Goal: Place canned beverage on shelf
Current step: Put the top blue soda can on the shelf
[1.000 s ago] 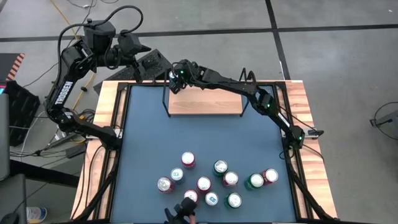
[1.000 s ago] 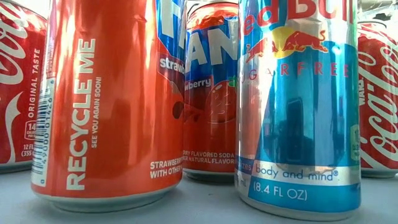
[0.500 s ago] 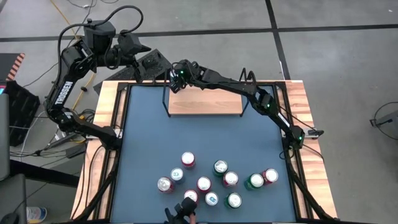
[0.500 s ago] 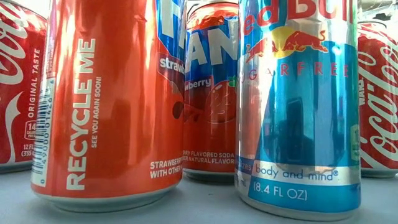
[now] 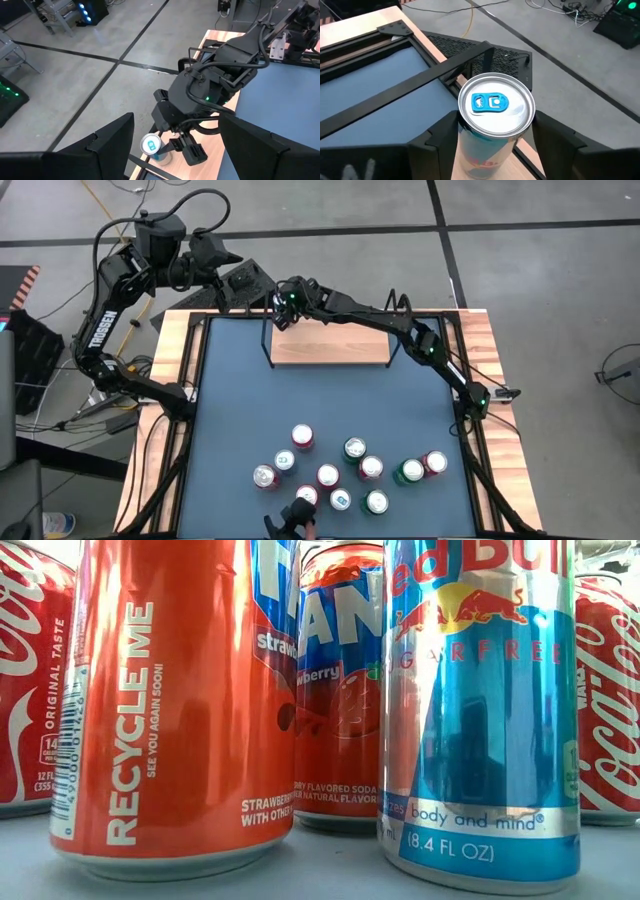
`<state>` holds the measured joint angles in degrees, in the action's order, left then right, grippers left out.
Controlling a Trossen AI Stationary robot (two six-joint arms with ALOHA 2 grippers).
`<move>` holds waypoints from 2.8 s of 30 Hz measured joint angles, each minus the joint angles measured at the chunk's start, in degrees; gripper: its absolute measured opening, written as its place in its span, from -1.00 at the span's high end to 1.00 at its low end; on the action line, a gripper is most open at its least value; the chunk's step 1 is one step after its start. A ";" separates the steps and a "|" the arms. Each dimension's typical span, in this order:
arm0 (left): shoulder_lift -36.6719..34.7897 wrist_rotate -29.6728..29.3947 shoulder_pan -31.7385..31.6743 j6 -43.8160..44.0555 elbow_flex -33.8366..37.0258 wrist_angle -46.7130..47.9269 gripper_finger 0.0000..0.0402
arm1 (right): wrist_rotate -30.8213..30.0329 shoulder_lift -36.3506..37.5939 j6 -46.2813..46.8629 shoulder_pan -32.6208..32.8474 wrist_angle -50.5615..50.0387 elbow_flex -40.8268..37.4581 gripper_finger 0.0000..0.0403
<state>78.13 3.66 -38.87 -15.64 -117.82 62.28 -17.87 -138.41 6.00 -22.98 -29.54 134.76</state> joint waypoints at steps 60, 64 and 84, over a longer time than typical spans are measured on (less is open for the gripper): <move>0.00 -1.89 -0.01 -1.15 0.00 0.18 -0.38 | 25.35 6.04 -21.64 -3.38 -4.77 0.11 0.61; 0.00 -2.58 -0.02 -1.20 0.00 0.20 -0.38 | 25.35 5.96 -23.47 -2.92 -4.07 -0.02 0.95; 0.00 -2.60 0.00 -0.81 0.00 0.22 -0.38 | 25.59 5.95 -24.39 -2.64 -6.10 -1.40 1.00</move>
<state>78.13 1.06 -38.87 -16.45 -117.82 62.50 7.73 -132.46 -18.39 -25.62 -35.64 133.36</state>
